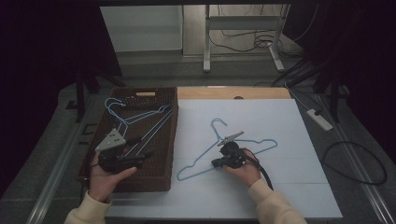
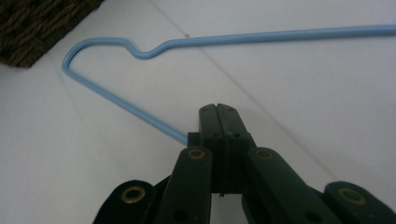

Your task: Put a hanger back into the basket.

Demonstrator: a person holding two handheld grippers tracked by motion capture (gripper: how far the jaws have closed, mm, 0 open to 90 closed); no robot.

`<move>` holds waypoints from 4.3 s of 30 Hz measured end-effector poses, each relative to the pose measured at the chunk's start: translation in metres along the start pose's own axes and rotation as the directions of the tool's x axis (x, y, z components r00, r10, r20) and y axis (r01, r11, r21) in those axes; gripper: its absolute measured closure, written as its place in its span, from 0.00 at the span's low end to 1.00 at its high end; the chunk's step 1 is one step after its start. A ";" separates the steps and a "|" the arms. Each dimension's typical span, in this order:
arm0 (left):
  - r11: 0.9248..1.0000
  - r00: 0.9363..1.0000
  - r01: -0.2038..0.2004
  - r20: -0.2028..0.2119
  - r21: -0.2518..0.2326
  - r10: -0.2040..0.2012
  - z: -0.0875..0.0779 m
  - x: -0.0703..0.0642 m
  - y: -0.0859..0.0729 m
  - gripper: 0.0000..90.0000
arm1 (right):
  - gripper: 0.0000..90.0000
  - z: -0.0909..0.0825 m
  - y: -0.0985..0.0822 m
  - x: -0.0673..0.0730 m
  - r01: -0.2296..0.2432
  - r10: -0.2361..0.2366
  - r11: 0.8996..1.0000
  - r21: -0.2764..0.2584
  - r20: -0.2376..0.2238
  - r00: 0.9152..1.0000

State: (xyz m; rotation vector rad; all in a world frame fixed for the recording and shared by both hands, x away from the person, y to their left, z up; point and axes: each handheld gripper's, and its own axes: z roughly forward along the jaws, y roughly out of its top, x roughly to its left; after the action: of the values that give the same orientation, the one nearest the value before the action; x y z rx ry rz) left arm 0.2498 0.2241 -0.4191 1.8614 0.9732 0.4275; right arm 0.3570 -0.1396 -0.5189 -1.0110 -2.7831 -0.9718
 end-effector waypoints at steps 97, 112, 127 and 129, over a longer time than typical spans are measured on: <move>1.000 1.000 -0.019 0.019 0.007 0.019 0.003 -0.001 0.000 0.34 | 0.60 0.028 0.072 -0.032 0.118 -0.125 0.991 0.056 0.151 0.980; 1.000 1.000 -0.017 0.007 -0.006 0.017 0.000 0.000 0.000 0.35 | 0.84 0.040 0.091 -0.024 0.151 -0.182 0.972 0.178 0.175 0.968; 1.000 1.000 -0.025 0.011 -0.004 0.025 0.002 -0.003 0.000 0.35 | 0.96 0.020 0.090 -0.019 0.090 -0.105 0.992 0.085 0.196 0.975; 1.000 1.000 -0.027 0.012 -0.004 0.027 0.003 -0.004 0.000 0.35 | 0.96 0.011 0.088 -0.017 0.092 -0.099 0.995 0.045 0.199 0.975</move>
State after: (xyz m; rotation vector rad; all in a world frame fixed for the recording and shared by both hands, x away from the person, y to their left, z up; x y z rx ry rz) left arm 0.2492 0.2194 -0.4197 1.8738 0.9396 0.4333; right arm 0.4244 -0.0909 -0.4832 -1.0342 -3.0273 -0.8707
